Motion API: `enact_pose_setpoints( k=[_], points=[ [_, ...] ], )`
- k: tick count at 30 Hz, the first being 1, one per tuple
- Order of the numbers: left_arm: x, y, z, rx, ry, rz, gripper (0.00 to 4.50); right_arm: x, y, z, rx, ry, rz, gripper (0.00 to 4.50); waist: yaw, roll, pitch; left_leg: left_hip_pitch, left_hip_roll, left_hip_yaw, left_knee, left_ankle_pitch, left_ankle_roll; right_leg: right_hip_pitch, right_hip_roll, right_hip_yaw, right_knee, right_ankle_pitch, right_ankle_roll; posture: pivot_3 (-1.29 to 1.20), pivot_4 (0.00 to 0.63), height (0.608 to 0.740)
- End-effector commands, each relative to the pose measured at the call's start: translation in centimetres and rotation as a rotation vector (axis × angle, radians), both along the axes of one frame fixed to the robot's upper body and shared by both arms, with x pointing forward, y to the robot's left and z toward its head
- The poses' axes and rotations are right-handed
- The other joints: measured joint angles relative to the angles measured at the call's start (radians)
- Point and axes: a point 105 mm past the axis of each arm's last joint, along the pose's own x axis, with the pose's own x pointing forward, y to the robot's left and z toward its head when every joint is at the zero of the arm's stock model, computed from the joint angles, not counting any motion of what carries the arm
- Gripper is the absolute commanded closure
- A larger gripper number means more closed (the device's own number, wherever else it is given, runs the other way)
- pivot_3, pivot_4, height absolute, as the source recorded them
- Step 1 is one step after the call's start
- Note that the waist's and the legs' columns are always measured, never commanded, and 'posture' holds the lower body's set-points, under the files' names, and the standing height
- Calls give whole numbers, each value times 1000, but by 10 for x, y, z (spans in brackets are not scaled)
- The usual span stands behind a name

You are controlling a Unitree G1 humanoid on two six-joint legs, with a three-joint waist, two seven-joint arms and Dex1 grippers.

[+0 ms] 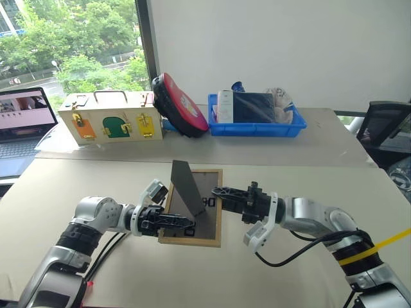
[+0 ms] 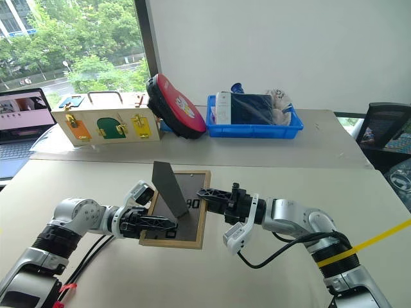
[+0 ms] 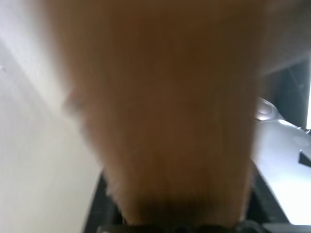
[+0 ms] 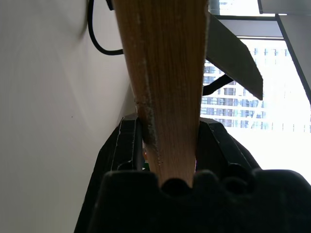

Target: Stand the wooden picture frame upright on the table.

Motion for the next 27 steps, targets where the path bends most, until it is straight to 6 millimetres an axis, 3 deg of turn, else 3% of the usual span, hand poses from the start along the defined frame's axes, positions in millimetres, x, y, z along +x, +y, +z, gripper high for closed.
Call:
enact_pose_setpoints(
  k=[1, 4, 7, 11, 15, 18, 22, 27],
  points=[
    [4, 11, -10, 40, -15, 43, 975, 1, -4, 37, 134, -93, 8, 3261, -1, 0, 0, 0, 0, 0, 0, 0, 0, 0, 0, 0, 0, 0, 0, 0, 150, 735],
    [17, 26, -1, 35, -83, 144, 2, 7, -14, 44, 144, -121, -25, 3262, -3, 0, 0, 0, 0, 0, 0, 0, 0, 0, 0, 0, 0, 0, 0, 0, 150, 735],
    [21, 41, 13, 31, -188, 202, 0, 13, -22, 54, 172, -136, -51, 3268, -3, 0, 0, 0, 0, 0, 0, 0, 0, 0, 0, 0, 1, 0, 0, 0, 150, 735],
    [12, 59, 60, -73, -366, 232, 0, 19, -32, 66, 209, -130, -70, 3271, -4, 0, 1, 0, 0, 0, 0, 0, 0, -1, 0, 0, 1, 0, 0, 0, 150, 735],
    [0, 62, 104, -81, -768, 299, 0, 27, -39, 85, 292, -14, -70, 3282, -2, 0, 1, 0, 0, 0, 0, 0, 0, 0, -1, 0, 1, 0, -1, 0, 150, 735],
    [-1, 58, 110, -28, -935, 340, 0, 39, -39, 75, 394, 478, -78, 3287, -2, 0, 2, 0, 0, 0, 0, 0, 0, 2, -1, 0, 0, 0, -1, 0, 150, 735],
    [10, 50, 102, 68, -1046, 398, 0, 32, -35, 72, 460, 1061, 16, 3299, 0, 1, 2, 4, 0, -2, 1, 0, 1, 8, -1, -2, -1, 0, -1, 0, 150, 735],
    [15, 40, 98, 79, -1085, 424, 0, 25, -27, 66, 418, 1458, 74, 3303, -3, 2, 3, 3, 1, -3, 2, 0, 1, 7, 0, -4, 0, 0, -1, 0, 150, 735]
  ],
)
